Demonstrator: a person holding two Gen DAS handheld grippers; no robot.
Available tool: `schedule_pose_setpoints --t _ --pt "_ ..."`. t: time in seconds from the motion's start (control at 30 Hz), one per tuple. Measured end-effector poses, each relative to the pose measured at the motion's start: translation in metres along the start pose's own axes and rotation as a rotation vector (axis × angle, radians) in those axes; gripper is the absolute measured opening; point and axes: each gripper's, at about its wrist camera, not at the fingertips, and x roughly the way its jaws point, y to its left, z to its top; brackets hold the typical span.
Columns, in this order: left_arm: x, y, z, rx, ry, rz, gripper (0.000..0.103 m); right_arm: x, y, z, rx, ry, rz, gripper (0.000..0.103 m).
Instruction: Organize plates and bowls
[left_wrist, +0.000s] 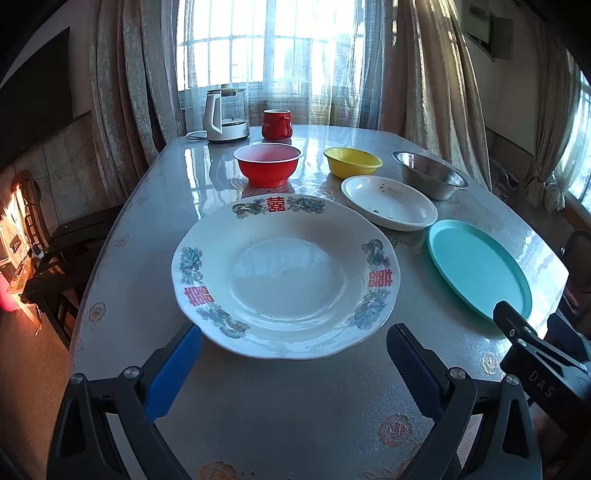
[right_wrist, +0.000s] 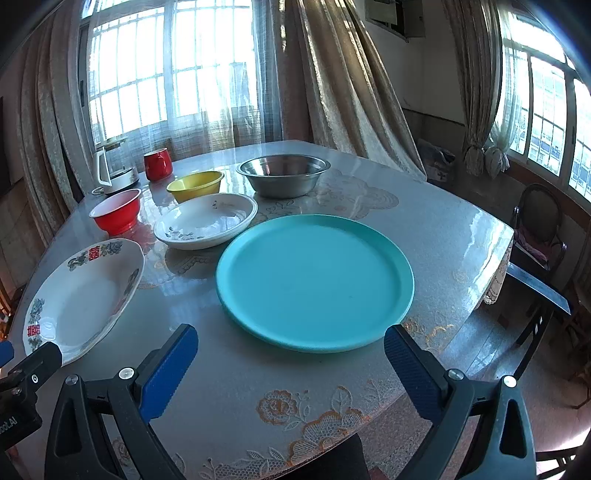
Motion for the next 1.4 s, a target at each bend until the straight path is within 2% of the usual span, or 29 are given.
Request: schedule_pose_setpoints --t 0.73,1.1,1.23,1.4 --pt "0.002 0.000 -0.001 0.005 0.000 -0.002 0.101 0.001 0.001 -0.002 -0.005 0.005 0.013 0.103" --pt "0.007 0.018 0.002 -0.072 0.004 -0.027 0.103 0.001 0.000 0.002 -0.001 -0.015 0.026 0.102" --pt "0.005 0.026 0.004 -0.078 -0.038 -0.043 0.103 -0.002 -0.001 0.005 0.002 -0.050 0.091 0.102" --pt "0.005 0.036 0.004 -0.124 -0.053 -0.099 0.103 -0.004 0.002 0.009 -0.017 -0.087 0.143 0.103"
